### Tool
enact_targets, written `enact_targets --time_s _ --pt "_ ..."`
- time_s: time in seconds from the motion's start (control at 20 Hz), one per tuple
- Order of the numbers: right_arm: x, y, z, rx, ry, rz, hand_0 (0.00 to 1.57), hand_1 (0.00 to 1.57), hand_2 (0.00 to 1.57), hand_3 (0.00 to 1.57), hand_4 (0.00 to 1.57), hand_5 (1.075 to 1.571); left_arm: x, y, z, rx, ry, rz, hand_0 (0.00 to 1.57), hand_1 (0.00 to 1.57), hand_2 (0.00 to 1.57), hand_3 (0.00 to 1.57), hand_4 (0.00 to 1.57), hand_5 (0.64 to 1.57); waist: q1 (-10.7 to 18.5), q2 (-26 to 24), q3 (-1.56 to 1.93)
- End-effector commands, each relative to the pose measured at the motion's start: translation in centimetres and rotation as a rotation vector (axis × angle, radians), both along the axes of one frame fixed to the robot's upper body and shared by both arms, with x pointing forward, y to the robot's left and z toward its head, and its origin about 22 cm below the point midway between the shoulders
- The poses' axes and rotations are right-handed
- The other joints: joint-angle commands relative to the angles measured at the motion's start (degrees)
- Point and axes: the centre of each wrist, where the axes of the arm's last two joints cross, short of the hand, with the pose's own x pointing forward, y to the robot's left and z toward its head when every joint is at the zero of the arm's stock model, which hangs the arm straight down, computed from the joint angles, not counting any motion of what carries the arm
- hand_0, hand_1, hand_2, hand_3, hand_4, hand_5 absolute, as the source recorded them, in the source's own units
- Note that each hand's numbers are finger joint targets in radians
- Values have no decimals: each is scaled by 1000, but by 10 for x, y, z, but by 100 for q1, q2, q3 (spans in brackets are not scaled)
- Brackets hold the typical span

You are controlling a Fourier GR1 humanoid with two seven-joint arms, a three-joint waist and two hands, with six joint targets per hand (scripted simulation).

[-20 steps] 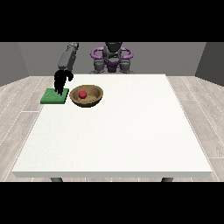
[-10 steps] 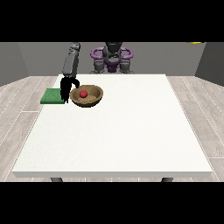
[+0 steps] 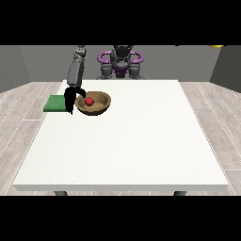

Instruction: Pick the cup and pour the ball into the bowl, then pick the bowl and place it on the pad

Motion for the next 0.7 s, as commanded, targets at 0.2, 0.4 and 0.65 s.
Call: enact_targets --time_s 0.2,0.4,0.65 --pt "18 45 -6 17 74 6 0 0 0 0 448 1550 -7 21 -24 -10 21 -8 0 0 0 0 1023 1537 76 -97 111" --pt "45 45 20 5 26 0 0 0 0 0 477 1547 -13 17 11 -5 -10 17 0 0 0 0 1023 1540 4 199 121" --pt "-8 3 -25 -98 320 -152 1571 1571 1571 785 844 1487 -18 18 23 -13 -65 -1 0 0 0 0 1018 1536 83 538 121"
